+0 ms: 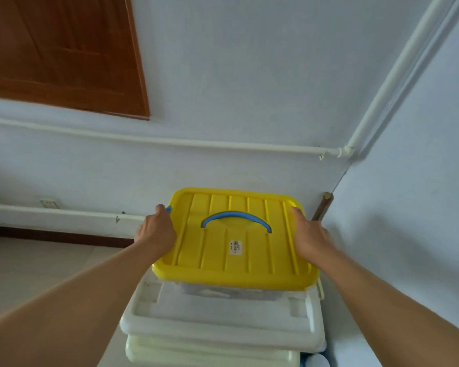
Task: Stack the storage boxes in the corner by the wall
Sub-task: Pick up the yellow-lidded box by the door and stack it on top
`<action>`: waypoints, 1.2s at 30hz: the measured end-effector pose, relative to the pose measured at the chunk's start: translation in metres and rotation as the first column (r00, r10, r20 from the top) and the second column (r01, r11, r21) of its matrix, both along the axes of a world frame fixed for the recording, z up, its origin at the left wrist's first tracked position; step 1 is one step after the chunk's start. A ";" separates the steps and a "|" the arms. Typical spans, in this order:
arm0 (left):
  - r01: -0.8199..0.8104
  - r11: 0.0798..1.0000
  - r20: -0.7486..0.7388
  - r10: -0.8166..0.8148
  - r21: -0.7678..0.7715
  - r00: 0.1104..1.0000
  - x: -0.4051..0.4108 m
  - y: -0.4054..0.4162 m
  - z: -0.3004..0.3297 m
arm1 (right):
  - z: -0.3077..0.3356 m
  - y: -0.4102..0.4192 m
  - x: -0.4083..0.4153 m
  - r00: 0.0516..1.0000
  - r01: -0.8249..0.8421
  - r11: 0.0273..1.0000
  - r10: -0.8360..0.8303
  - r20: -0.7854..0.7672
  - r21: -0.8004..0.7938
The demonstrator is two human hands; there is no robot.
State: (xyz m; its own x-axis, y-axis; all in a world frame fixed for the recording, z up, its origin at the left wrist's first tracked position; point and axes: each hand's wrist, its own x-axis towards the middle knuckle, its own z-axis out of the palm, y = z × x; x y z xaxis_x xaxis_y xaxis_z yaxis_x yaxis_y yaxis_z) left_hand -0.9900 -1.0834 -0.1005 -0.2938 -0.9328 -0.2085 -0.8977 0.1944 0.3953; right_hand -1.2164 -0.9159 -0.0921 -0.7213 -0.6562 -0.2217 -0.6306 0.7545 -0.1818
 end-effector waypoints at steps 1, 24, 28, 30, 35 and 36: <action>0.006 1.000 -0.005 -0.006 0.006 1.000 -0.002 -0.001 -0.004 | -0.002 -0.001 0.000 1.000 0.014 1.000 -0.014 0.008 -0.003; 0.020 1.000 0.035 -0.020 0.013 0.999 -0.011 -0.015 -0.049 | -0.037 -0.006 0.004 0.988 0.118 0.992 -0.113 0.106 -0.044; 0.047 0.999 0.098 -0.049 0.019 0.994 -0.008 -0.012 -0.050 | -0.041 -0.001 0.003 0.999 0.024 0.999 -0.025 0.030 0.023; 0.068 0.997 0.138 -0.073 0.038 0.988 -0.006 -0.009 -0.048 | -0.042 0.000 0.004 1.000 -0.001 0.999 0.000 0.015 0.049; 0.108 0.994 0.162 -0.110 0.017 0.981 0.002 0.008 -0.029 | -0.030 0.009 0.013 0.996 -0.050 0.998 0.052 -0.078 0.039; 0.123 0.992 0.169 -0.122 0.004 0.978 0.003 0.011 -0.023 | -0.027 0.011 0.014 0.993 -0.058 0.998 0.061 -0.102 0.033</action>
